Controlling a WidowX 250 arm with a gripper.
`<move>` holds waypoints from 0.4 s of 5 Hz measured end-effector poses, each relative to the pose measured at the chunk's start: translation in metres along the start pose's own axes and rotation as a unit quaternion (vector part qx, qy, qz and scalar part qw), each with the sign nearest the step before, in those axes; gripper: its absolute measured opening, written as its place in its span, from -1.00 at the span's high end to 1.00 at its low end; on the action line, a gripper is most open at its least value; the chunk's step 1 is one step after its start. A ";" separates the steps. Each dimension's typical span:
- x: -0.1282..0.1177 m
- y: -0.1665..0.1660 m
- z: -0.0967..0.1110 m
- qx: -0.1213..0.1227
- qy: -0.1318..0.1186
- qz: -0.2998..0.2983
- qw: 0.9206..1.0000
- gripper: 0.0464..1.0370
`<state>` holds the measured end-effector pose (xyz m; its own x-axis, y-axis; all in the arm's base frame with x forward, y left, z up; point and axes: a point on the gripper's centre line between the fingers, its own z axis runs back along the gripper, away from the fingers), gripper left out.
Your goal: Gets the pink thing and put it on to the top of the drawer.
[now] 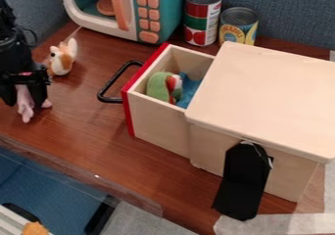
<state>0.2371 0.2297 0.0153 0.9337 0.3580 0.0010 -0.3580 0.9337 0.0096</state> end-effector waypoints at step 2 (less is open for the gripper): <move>0.003 -0.037 0.029 -0.020 0.018 -0.023 0.999 0.52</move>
<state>0.2533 0.1958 0.0435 0.9490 0.3135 -0.0340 -0.3145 0.9487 -0.0320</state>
